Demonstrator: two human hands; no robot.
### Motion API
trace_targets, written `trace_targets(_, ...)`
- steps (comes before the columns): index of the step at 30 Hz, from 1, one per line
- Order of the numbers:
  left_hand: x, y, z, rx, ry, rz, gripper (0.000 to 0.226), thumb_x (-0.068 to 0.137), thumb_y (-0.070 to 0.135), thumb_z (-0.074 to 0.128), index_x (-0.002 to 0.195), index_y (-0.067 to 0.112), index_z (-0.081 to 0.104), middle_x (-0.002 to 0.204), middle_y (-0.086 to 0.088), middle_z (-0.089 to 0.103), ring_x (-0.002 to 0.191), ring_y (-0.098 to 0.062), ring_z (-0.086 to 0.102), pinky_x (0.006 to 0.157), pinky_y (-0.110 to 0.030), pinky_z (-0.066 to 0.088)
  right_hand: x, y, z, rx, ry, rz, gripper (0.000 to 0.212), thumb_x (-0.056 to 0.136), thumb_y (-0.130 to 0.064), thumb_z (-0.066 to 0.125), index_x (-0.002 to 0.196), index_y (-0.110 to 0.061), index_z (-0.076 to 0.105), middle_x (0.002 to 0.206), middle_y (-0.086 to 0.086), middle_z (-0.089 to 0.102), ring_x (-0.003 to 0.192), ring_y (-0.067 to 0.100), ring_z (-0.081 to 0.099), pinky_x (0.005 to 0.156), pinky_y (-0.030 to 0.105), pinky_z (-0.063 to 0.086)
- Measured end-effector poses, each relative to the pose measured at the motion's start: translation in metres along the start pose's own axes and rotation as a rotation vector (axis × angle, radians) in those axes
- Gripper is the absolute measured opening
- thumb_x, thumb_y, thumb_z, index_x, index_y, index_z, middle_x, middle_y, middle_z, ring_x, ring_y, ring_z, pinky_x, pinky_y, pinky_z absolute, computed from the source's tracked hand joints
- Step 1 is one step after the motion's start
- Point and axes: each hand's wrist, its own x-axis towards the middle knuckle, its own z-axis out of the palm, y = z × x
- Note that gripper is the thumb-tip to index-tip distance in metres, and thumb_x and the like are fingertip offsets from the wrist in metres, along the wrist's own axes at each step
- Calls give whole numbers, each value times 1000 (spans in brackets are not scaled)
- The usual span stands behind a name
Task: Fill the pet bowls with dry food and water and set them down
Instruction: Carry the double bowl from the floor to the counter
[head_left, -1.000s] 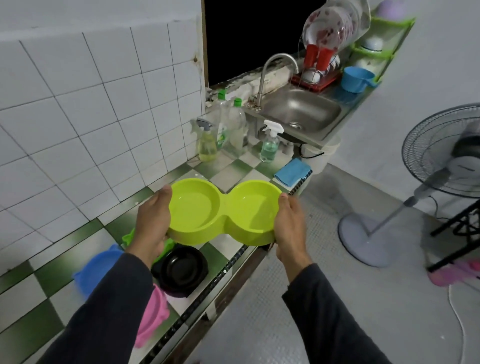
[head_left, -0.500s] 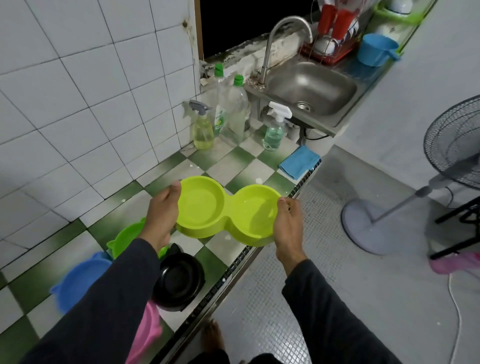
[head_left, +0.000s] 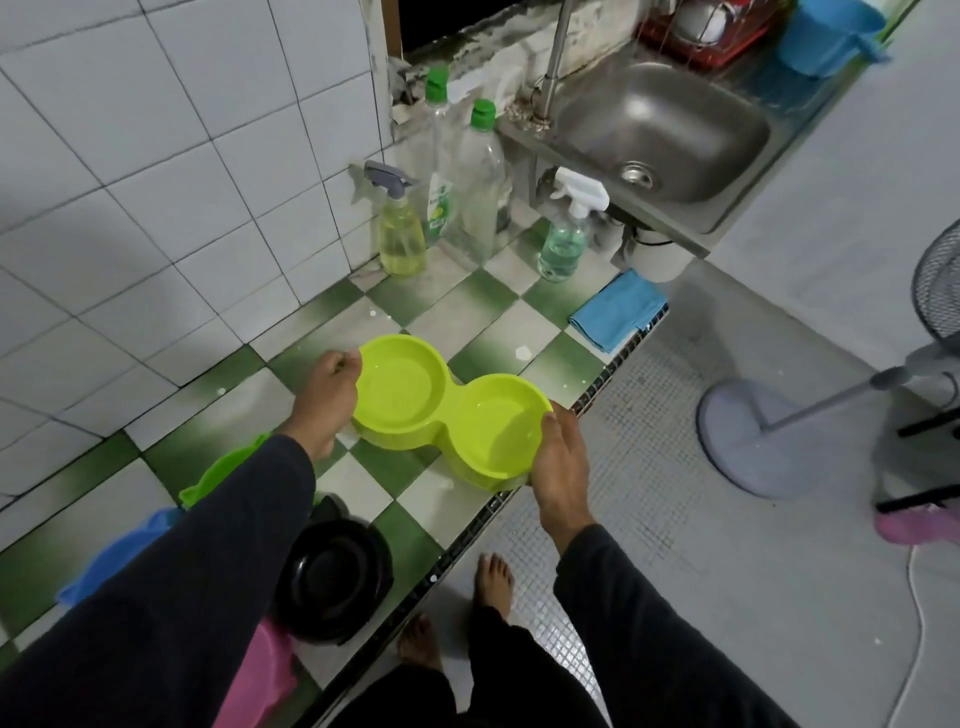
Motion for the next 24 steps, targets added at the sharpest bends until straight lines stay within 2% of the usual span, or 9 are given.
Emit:
trace_targets(2, 12, -3, 6, 19, -18, -35, 34, 110, 34, 41, 129, 12, 59, 123, -8, 59, 116, -29, 55, 106, -51, 46, 7, 5, 0, -27, -22, 24, 34, 107, -42, 36, 135, -34, 53, 132, -3, 52, 119, 24, 52, 102, 55, 50)
trace_targets(6, 33, -10, 18, 22, -11, -96, 25, 109, 23, 43, 111, 13, 66, 124, -18, 65, 119, -37, 60, 105, -52, 48, 22, 17, 2, -81, -29, 15, 34, 100, -47, 39, 126, -33, 56, 124, -2, 57, 113, 23, 56, 96, 55, 53)
trace_targets(10, 49, -16, 25, 34, -15, -92, 28, 106, 16, 47, 123, 13, 68, 122, -13, 69, 115, -33, 64, 105, -53, 50, 36, 29, 7, -150, 13, -41, 28, 101, -51, 50, 108, -27, 61, 110, -1, 66, 101, 18, 63, 87, 41, 55)
trace_targets(12, 59, -24, 25, 56, 6, -89, 26, 102, 18, 51, 121, 15, 68, 120, -12, 70, 113, -34, 66, 101, -56, 52, 40, 35, 8, -162, 21, -63, 25, 100, -52, 53, 103, -29, 62, 103, -2, 69, 95, 18, 66, 82, 37, 55)
trace_targets(15, 67, -31, 25, 58, 25, -91, 21, 103, 12, 53, 119, 8, 65, 118, -16, 68, 113, -37, 64, 100, -56, 53, 44, 42, 9, -197, 3, -36, 24, 102, -43, 55, 108, -23, 66, 99, 2, 71, 95, 22, 67, 77, 31, 51)
trace_targets(19, 66, -25, 27, 68, -6, -54, 19, 103, 7, 50, 114, 17, 64, 118, -11, 69, 113, -32, 64, 102, -52, 52, 45, 43, 9, -276, -52, -57, 37, 105, -35, 52, 132, -15, 66, 125, 4, 69, 112, 17, 61, 94, 24, 44)
trace_targets(21, 67, -24, 29, 58, -28, -53, 26, 104, 6, 49, 117, 20, 65, 120, -9, 69, 115, -29, 65, 104, -51, 52, 47, 44, 11, -314, -61, -62, 35, 106, -32, 50, 129, -13, 67, 122, 4, 69, 105, 14, 58, 90, 21, 40)
trace_targets(24, 69, -25, 29, 56, -68, -54, 36, 104, 5, 47, 130, 21, 66, 127, -5, 69, 119, -26, 64, 106, -50, 51, 51, 51, 15, -431, -65, -95, 37, 104, -38, 47, 122, -16, 71, 114, 7, 70, 100, 19, 61, 86, 27, 46)
